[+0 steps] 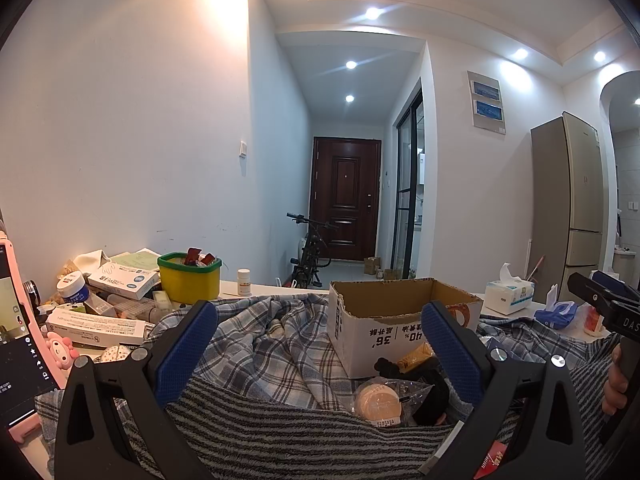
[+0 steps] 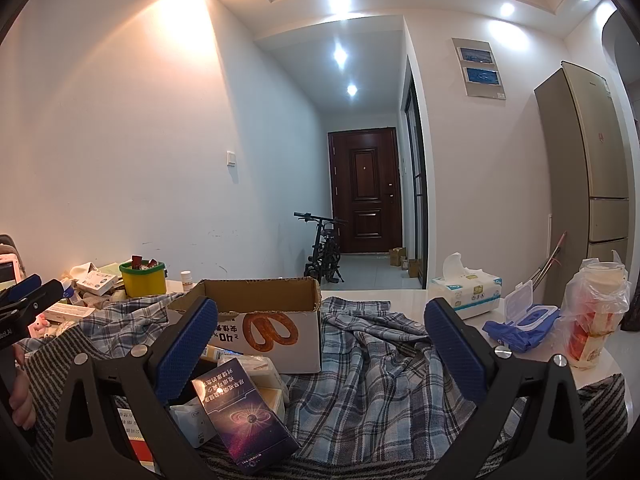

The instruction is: Organize objects

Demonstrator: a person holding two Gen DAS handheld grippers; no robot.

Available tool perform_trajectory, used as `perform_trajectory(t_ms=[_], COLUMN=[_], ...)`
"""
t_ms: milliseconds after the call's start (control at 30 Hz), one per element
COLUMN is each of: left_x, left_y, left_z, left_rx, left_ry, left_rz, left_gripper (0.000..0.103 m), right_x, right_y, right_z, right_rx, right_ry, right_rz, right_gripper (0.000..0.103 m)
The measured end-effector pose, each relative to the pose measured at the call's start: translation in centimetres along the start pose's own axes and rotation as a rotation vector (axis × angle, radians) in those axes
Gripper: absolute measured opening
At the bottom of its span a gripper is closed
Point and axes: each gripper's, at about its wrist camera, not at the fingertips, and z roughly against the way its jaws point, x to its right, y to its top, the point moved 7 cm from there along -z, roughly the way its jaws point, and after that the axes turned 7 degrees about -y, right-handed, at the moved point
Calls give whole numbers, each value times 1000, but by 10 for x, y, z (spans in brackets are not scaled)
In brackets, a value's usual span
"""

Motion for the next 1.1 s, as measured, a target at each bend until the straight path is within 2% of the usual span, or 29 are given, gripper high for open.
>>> perform_trajectory(t_ms=[400,567,667,833,1100], left_x=[0,0,4,14,13], left_y=[-1,-7,-5,3,0], left_z=[-1,-8,-2,18,6], left_rx=[-9,-67,-40,58,0], left_ry=[5,-25,-14,-6,-17], left_rz=[1,12,-12,-57,-53], left_gripper=[103,103,103,103,103], right_x=[0,-1,-4,-4,-4], right_y=[0,1,2,3,4], right_z=[0,2,3,6,11], right_rx=[0,11,21,35,57], right_ry=[0,11,10,14,18], right_rz=[0,-1,11,10,10], right_gripper=[103,103,103,103,103])
